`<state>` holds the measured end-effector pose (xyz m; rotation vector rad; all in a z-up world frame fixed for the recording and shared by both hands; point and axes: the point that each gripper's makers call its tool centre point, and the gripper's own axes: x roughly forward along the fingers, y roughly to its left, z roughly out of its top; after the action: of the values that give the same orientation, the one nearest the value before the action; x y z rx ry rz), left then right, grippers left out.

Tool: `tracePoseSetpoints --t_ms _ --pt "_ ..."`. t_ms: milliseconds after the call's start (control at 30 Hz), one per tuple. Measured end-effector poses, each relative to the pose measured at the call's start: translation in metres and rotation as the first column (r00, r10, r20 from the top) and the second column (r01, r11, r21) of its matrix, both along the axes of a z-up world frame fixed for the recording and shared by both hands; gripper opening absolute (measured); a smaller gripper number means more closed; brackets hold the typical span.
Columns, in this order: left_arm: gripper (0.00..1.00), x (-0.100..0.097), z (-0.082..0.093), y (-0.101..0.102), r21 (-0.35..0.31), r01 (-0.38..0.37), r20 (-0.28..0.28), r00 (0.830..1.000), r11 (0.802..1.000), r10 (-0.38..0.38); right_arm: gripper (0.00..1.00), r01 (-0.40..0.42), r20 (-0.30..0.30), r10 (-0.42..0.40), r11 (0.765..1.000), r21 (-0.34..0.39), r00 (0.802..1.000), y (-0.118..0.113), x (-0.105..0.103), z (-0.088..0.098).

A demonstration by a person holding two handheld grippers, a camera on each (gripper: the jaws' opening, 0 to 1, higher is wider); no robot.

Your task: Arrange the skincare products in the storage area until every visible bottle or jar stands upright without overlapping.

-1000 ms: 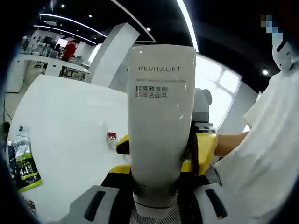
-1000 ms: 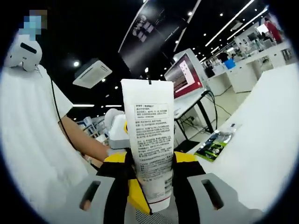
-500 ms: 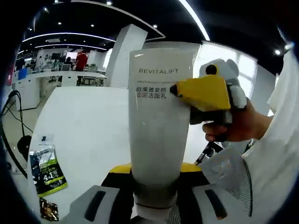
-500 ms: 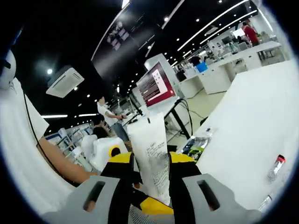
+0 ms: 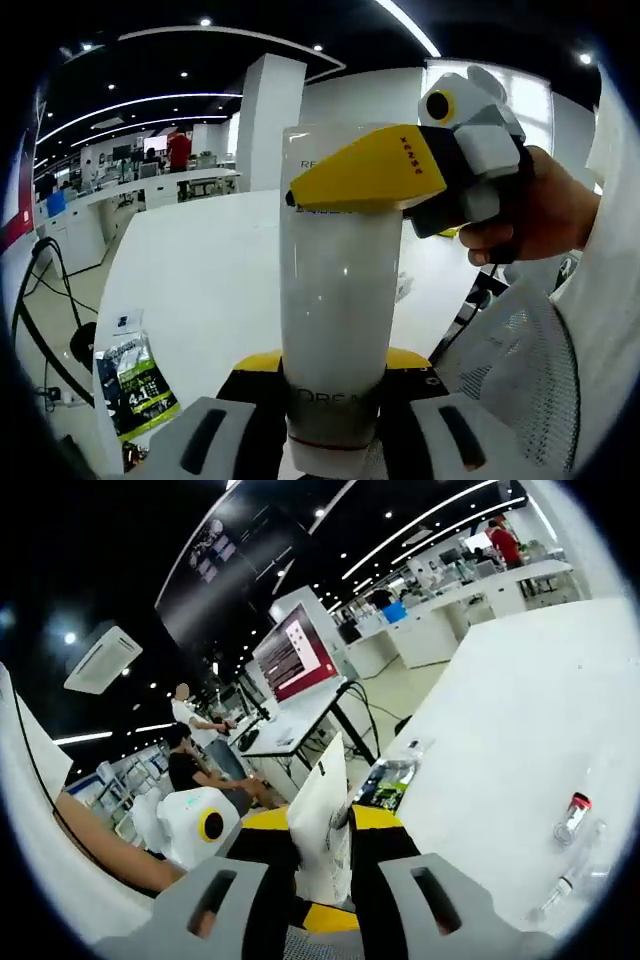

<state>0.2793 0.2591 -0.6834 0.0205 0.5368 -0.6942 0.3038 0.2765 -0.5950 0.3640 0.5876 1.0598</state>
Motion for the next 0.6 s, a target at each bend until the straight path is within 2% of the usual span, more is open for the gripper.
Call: tracePoseSetpoints --t_ms 67,133,167,267,367,433,500,533,567,600 --pt "0.35 0.002 0.001 0.000 0.002 -0.006 0.012 1.000 1.000 0.006 0.12 0.006 0.008 -0.006 1.000 0.010 1.000 -0.002 0.001 0.002" --pt "0.35 0.003 0.003 0.000 0.014 0.019 0.035 0.999 1.000 -0.020 0.09 -0.002 0.027 0.002 1.000 0.017 1.000 -0.003 0.002 0.003" --pt "0.35 0.002 0.005 0.000 -0.006 0.021 0.019 1.000 1.000 -0.021 0.08 -0.001 0.024 0.000 1.000 0.019 1.000 -0.005 0.003 0.004" --pt "0.35 0.001 0.010 0.000 -0.037 0.032 0.030 0.999 0.999 -0.031 0.08 -0.010 0.023 0.009 0.999 0.048 1.000 -0.006 0.004 0.008" --pt "0.35 0.000 0.015 -0.003 -0.084 0.053 0.022 0.998 0.995 -0.051 0.08 -0.047 0.033 0.045 0.997 0.067 0.998 -0.008 0.002 0.012" --pt "0.35 -0.001 0.019 -0.005 -0.105 0.066 0.029 0.998 0.992 -0.064 0.07 -0.091 0.061 0.087 0.994 0.067 0.994 -0.009 0.000 0.016" --pt "0.35 -0.004 0.024 -0.009 -0.153 0.092 0.024 0.996 0.984 -0.089 0.07 -0.177 0.124 0.170 0.983 0.042 0.977 -0.008 -0.007 0.020" --pt "0.35 -0.004 0.029 -0.011 -0.189 0.104 0.033 0.994 0.976 -0.100 0.07 -0.190 0.127 0.186 0.982 0.019 0.974 -0.009 -0.009 0.018" --pt "0.34 -0.006 0.032 -0.014 -0.217 0.119 0.033 0.993 0.969 -0.115 0.08 -0.261 0.162 0.259 0.965 -0.006 0.952 -0.007 -0.017 0.019" --pt "0.33 -0.008 0.035 -0.017 -0.251 0.130 0.025 0.991 0.959 -0.128 0.08 -0.282 0.178 0.280 0.959 -0.014 0.943 -0.006 -0.019 0.020"
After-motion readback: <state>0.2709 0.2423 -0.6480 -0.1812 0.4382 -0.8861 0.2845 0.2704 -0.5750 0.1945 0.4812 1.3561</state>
